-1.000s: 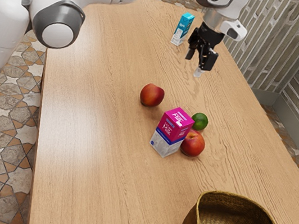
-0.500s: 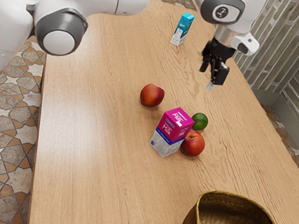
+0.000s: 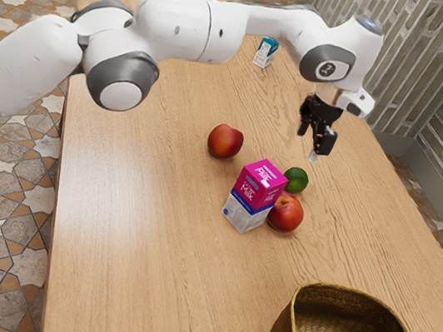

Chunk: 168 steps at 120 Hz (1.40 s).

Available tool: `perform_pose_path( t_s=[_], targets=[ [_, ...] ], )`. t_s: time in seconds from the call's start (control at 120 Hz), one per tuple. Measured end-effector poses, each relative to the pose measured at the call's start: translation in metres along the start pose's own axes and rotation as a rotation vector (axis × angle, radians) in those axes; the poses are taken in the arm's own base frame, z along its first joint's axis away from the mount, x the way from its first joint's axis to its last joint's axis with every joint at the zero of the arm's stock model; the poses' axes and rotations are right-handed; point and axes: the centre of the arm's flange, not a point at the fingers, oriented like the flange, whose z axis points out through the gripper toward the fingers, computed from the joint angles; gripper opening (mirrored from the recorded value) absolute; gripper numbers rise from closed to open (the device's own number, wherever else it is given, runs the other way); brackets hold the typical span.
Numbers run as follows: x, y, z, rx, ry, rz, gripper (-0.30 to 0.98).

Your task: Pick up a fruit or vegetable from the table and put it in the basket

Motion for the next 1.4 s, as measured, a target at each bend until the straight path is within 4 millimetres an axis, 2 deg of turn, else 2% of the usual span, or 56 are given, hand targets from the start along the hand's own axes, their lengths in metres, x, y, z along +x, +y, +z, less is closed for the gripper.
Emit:
perform_pose_path(
  t_s=[0.117, 0.233, 0.417, 0.842, 1.267, 1.4],
  targets=[
    [0.013, 0.001, 0.047, -0.008, -0.026, 0.008, 0.69],
    [0.018, 0.004, 0.068, -0.016, -0.030, 0.021, 0.69],
    [0.022, 0.011, 0.075, -0.028, -0.019, 0.048, 0.69],
    [0.025, 0.019, 0.113, -0.032, -0.055, 0.089, 0.69],
    [0.021, 0.021, 0.125, -0.044, -0.099, 0.111, 0.68],
    [0.020, 0.020, 0.125, -0.036, -0.105, 0.117, 0.44]
  ],
)
